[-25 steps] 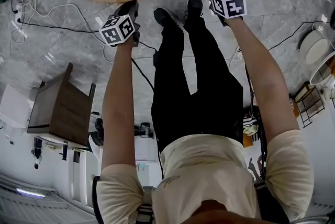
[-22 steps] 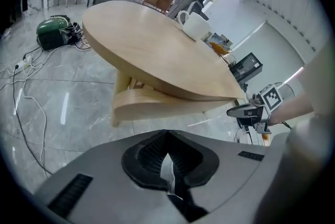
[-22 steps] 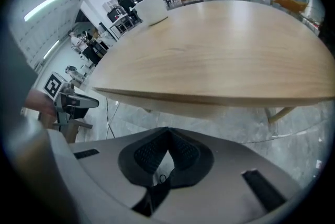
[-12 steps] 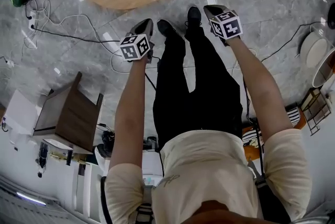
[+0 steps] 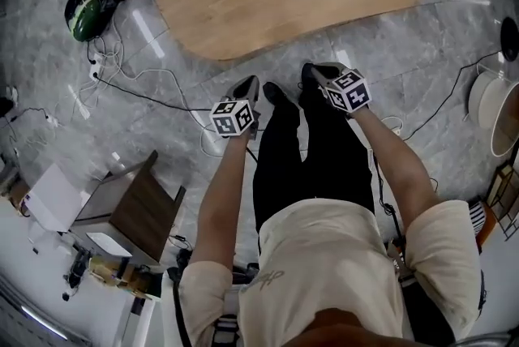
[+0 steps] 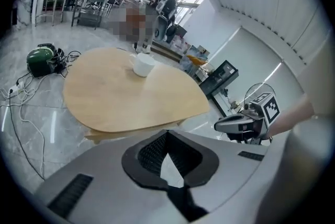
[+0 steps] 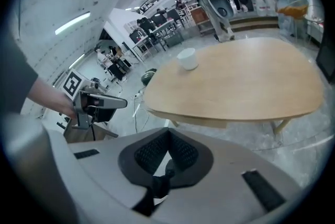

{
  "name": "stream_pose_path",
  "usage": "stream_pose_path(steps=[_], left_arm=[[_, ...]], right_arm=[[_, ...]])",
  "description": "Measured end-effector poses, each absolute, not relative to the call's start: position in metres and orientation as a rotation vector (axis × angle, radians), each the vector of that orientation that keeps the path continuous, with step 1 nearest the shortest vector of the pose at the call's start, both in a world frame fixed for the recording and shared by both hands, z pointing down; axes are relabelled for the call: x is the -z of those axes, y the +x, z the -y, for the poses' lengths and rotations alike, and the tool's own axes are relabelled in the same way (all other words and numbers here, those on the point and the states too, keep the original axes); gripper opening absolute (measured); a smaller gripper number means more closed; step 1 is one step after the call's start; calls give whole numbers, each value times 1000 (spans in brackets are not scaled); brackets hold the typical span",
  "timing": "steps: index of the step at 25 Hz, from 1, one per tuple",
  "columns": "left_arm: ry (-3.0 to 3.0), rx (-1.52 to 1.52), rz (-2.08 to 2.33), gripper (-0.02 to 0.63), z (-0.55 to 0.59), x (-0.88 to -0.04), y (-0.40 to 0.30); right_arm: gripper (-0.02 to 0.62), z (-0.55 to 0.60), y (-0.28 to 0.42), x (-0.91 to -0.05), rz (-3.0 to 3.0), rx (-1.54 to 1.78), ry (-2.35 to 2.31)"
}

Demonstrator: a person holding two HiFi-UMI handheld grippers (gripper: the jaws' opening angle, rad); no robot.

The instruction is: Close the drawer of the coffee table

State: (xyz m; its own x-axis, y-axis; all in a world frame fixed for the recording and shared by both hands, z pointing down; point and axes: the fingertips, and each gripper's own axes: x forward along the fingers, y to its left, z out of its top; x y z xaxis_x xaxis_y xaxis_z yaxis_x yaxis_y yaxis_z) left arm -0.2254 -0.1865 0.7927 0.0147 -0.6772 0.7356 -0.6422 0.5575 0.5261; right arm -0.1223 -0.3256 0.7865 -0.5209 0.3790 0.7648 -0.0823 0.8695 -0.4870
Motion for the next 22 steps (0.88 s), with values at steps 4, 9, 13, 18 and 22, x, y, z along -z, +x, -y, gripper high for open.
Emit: stream_pose_path(steps=[4, 9, 13, 18, 22], left_arm=[[1153, 69, 1740, 5, 201, -725, -225], [1221, 69, 1884, 5, 211, -630, -236], [1260, 98, 2002, 5, 209, -551, -249], [1267, 102, 2122, 5, 200, -481, -261], [1327, 52, 2149, 5, 193, -435, -259]], right_arm=[[-5, 337, -132, -718, 2149, -545, -249], [-5, 356, -152, -624, 2302, -562, -219], [-5, 361, -167, -545, 2417, -561, -248], [-5, 368, -173, -462, 2562, -421, -274], [-5, 368, -171, -410, 2648, -285, -286]])
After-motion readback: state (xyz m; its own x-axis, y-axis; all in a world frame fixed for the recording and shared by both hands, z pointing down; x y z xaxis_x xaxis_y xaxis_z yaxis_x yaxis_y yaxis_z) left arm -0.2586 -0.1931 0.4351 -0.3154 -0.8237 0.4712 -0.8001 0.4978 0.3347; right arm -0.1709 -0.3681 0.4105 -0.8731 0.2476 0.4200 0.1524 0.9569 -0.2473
